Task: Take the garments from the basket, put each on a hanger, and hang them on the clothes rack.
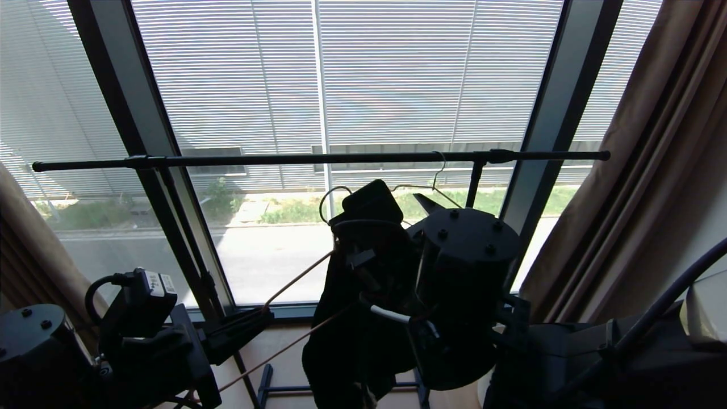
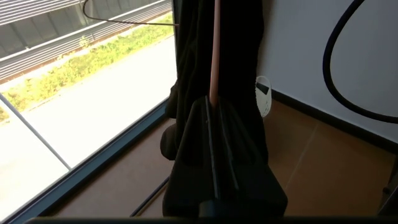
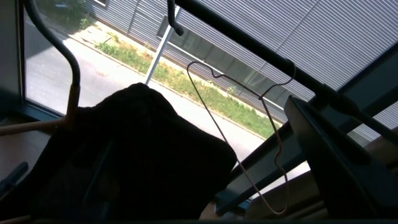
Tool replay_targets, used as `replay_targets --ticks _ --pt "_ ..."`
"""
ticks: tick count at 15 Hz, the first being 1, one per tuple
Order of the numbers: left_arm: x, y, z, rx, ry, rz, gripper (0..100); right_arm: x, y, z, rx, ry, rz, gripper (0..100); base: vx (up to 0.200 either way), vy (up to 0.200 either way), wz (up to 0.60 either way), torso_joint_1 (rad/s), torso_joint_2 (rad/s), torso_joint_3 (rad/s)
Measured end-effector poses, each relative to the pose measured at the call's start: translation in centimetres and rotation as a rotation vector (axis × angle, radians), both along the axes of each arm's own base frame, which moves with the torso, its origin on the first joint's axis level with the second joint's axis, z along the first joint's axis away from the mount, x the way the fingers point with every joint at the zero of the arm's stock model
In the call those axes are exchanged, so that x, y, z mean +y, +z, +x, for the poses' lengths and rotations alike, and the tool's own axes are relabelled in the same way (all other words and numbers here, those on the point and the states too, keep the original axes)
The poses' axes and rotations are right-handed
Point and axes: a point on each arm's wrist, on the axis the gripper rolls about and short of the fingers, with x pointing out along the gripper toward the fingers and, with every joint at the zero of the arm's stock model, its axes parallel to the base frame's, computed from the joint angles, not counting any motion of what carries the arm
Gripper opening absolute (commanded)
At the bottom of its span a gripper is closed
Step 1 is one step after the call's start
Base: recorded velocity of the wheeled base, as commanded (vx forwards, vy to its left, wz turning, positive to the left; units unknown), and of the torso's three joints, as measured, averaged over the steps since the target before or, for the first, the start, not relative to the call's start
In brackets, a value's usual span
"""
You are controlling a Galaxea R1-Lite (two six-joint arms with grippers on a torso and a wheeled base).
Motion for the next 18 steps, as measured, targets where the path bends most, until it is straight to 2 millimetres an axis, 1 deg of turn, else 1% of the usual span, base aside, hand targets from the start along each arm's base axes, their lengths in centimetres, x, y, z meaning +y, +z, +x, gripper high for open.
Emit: replay_targets --ticks 2,9,18 --pt "0.0 -0.4 0.2 0.023 0.005 0.002 0 -0.1 -0.5 -0.3 0.009 0.006 -0.014 100 0.000 0.000 0.00 0.000 0.00 0.000" --pt "0.1 -0.6 0.4 0.044 0.015 -0.002 0 -0.3 -0.8 -0.9 0.017 0.022 -0.026 100 0.000 0.000 0.00 0.000 0.00 0.000" --pt "0.2 0.0 0.2 0.033 0.021 -0.029 0 -1.0 -2.0 -1.4 0.044 0.039 -0.065 100 0.000 0.000 0.00 0.000 0.00 0.000"
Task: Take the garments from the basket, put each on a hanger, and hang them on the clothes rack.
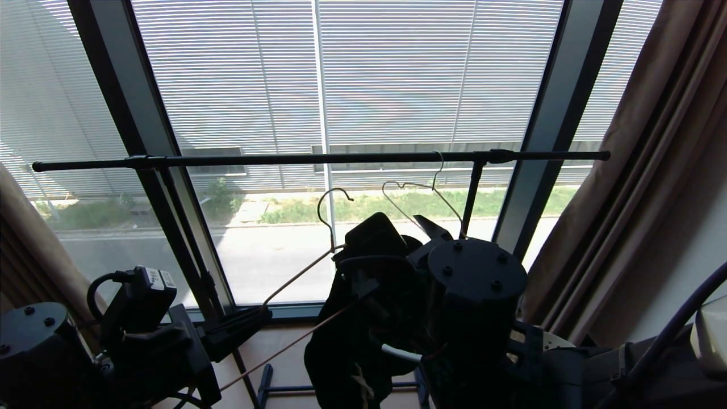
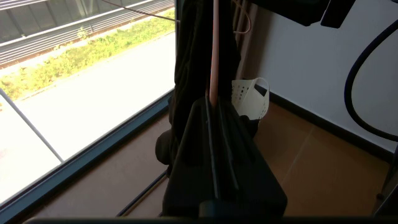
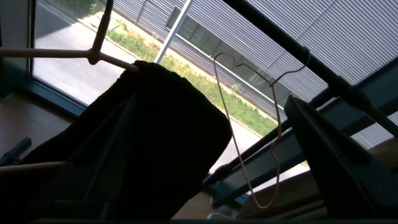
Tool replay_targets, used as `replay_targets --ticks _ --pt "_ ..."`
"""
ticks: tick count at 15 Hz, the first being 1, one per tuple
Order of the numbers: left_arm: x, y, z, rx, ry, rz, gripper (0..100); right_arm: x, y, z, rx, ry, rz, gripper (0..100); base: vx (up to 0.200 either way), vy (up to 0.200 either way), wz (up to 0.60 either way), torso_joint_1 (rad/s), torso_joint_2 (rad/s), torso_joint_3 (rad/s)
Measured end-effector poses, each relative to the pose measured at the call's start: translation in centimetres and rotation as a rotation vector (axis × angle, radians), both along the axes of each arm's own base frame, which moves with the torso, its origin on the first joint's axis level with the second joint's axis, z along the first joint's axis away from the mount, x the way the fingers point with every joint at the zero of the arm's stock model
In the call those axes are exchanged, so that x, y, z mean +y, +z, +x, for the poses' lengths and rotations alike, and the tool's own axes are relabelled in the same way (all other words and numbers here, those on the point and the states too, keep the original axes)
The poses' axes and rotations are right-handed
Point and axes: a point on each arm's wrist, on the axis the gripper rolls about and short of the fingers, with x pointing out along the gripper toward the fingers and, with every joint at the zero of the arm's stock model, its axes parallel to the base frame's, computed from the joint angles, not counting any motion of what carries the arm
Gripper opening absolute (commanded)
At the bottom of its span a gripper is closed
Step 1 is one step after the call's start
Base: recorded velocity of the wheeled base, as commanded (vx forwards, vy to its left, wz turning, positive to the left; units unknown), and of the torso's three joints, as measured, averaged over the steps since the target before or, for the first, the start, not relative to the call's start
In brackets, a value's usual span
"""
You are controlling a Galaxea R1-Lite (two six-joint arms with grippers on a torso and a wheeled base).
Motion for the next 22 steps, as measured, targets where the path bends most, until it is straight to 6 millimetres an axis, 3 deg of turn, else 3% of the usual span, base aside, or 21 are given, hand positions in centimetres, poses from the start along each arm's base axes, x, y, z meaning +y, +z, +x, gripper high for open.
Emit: replay_targets --ticks 8,13,18,22 --pt "0.1 0.8 -0.5 -0.021 0.000 -0.028 0 -1.7 1.4 -0.8 -0.001 0.058 0.011 100 0.000 0.000 0.00 0.000 0.00 0.000" --pt "0.0 1.1 -0.8 -0.035 -0.014 -0.037 0 -6.3 3.6 -0.6 0.050 0.151 -0.023 100 0.000 0.000 0.00 0.000 0.00 0.000" --pt "-0.5 1.3 -1.2 -0.044 -0.046 -0.041 0 -11.8 3.4 0.2 0.244 0.285 -0.110 100 0.000 0.000 0.00 0.000 0.00 0.000" --pt "-0.6 1.9 -1.7 -0.076 -0.069 -0.056 0 -13.7 3.6 0.9 0.363 0.319 -0.134 100 0.000 0.000 0.00 0.000 0.00 0.000"
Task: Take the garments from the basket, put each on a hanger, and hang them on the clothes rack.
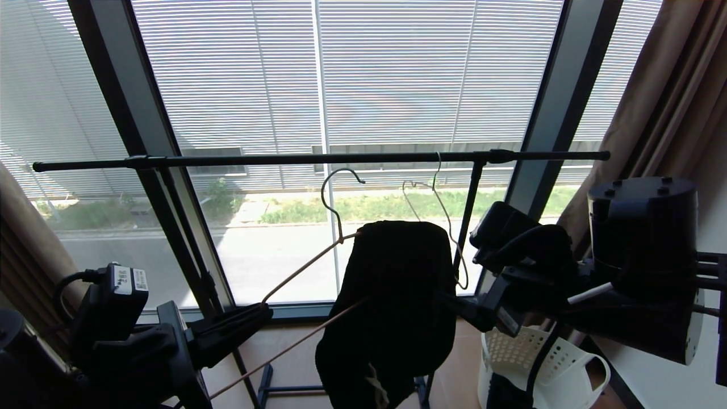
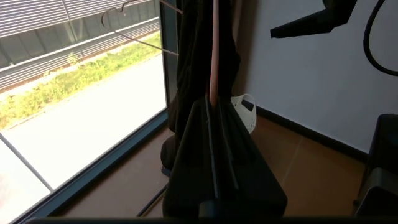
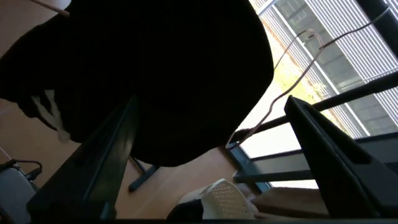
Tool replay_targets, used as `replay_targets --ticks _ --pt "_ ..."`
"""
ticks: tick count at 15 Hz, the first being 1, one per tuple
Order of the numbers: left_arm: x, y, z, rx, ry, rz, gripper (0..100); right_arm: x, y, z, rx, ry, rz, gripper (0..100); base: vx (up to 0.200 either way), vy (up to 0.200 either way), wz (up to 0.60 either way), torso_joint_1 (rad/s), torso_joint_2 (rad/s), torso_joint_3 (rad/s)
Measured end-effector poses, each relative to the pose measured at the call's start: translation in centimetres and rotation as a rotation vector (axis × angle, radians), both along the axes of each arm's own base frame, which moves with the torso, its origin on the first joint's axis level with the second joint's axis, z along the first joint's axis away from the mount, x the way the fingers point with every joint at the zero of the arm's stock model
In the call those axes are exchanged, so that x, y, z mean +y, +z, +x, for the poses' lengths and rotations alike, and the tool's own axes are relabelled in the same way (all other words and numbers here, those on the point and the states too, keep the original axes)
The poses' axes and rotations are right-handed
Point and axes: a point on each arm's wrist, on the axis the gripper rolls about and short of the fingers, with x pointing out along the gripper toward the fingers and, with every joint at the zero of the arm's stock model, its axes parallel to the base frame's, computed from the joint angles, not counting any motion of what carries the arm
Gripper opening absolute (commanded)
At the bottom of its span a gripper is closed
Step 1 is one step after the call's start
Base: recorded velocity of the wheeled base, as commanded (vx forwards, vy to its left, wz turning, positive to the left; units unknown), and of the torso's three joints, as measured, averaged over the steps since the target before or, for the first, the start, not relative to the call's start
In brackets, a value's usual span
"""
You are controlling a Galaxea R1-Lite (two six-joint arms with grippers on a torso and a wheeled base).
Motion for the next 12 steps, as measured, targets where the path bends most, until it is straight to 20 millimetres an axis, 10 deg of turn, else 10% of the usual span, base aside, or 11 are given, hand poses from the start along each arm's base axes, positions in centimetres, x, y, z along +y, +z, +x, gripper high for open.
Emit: replay_targets --ticks 12 --pt "-1.0 0.0 -1.6 0.048 -0.094 0.018 0 -6.9 4.0 -0.2 0.144 0.400 0.060 100 0.000 0.000 0.00 0.000 0.00 0.000"
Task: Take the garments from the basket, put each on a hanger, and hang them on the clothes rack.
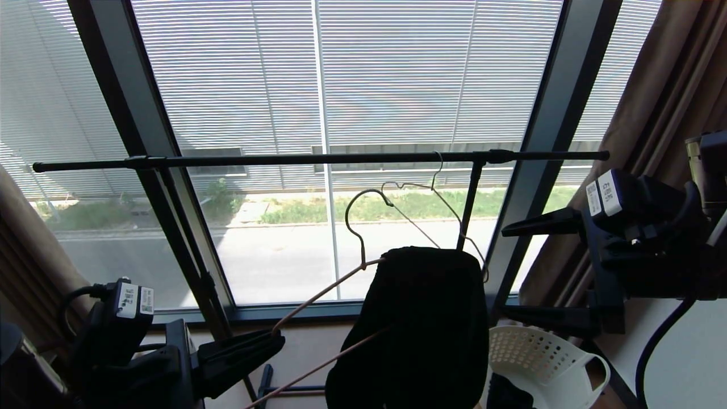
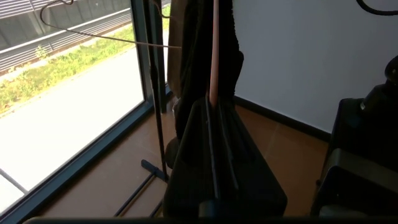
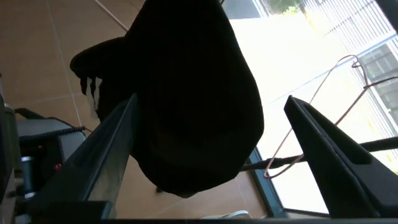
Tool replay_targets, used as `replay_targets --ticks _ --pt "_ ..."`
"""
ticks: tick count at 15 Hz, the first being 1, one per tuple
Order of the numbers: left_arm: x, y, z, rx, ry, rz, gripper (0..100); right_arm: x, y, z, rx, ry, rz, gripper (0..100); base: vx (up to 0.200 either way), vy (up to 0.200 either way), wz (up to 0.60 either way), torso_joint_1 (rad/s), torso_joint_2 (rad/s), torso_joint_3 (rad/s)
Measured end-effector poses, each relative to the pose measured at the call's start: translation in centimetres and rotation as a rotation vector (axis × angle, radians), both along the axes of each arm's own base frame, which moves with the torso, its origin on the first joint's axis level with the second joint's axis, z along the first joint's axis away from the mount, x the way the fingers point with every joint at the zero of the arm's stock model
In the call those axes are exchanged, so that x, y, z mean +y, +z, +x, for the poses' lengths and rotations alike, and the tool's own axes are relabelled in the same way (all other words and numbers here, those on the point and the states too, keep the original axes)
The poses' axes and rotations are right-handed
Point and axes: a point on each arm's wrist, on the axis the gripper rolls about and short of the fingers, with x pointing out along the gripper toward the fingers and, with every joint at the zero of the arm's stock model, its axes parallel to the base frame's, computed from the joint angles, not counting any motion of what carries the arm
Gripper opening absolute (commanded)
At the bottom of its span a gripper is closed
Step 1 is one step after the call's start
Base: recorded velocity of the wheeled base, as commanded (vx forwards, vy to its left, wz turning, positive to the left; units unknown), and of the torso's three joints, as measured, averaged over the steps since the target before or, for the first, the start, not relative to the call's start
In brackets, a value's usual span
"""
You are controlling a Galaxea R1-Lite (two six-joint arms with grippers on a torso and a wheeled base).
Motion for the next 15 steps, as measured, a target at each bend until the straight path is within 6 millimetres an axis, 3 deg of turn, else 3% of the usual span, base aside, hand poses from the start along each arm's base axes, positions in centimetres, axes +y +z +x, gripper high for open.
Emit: replay_targets --ticks 3,9,12,15 --pt "-0.2 0.1 -0.2 0.001 -0.014 -0.002 0 0.3 0.5 0.4 0.008 0.065 -0.036 100 0.000 0.000 0.00 0.000 0.00 0.000" --pt "-0.3 0.6 -1.3 -0.013 -0.054 -0.011 0 2.4 4.3 3.1 0.075 0.208 -0.093 100 0.000 0.000 0.00 0.000 0.00 0.000" --pt "-0.3 0.8 -1.5 -0.024 -0.057 -0.017 0 5.1 3.5 5.0 0.119 0.274 -0.118 100 0.000 0.000 0.00 0.000 0.00 0.000" --pt "-0.3 0.9 -1.5 -0.026 -0.060 -0.018 0 6.6 2.3 6.2 0.142 0.300 -0.126 100 0.000 0.000 0.00 0.000 0.00 0.000"
